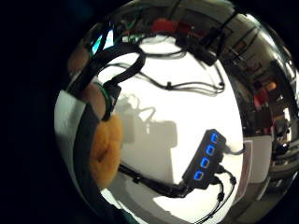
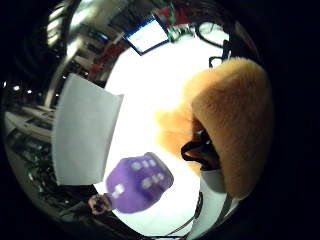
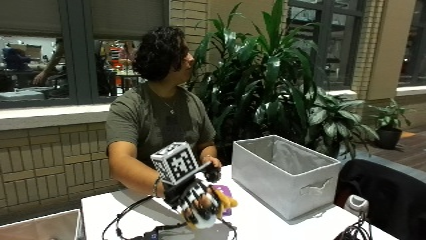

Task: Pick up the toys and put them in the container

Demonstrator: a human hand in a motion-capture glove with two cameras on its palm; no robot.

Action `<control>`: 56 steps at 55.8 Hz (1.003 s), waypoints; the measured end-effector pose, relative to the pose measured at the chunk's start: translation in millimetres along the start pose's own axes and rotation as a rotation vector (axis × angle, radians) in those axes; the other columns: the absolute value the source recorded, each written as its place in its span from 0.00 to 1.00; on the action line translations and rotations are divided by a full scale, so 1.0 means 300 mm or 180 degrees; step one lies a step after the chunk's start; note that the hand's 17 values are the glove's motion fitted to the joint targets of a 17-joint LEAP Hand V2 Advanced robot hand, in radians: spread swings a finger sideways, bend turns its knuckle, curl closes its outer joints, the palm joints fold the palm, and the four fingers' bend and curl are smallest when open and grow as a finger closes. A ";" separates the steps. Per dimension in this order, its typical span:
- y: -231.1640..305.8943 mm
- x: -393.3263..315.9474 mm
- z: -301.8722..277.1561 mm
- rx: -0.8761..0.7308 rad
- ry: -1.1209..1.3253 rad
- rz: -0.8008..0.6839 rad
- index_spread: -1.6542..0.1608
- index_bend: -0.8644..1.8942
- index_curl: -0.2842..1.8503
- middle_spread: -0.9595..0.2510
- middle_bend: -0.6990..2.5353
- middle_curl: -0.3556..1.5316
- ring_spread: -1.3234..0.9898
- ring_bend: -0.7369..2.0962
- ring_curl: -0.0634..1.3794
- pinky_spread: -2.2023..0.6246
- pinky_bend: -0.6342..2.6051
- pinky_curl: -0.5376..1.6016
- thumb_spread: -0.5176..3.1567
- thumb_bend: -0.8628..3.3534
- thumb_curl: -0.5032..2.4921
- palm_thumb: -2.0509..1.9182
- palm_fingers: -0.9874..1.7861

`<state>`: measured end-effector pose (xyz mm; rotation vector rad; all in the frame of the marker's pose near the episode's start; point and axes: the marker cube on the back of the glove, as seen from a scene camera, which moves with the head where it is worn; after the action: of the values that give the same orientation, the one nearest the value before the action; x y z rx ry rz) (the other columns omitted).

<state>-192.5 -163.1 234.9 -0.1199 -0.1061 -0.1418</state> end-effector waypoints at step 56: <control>0.134 -0.741 -0.637 0.0396 -0.1039 -0.1410 0.64 0.44 0.58 0.37 0.42 0.52 0.37 0.62 0.41 0.67 0.54 0.47 0.41 0.23 0.46 0.69 0.57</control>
<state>-386.9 -117.8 16.5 0.0076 -0.4671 -0.5569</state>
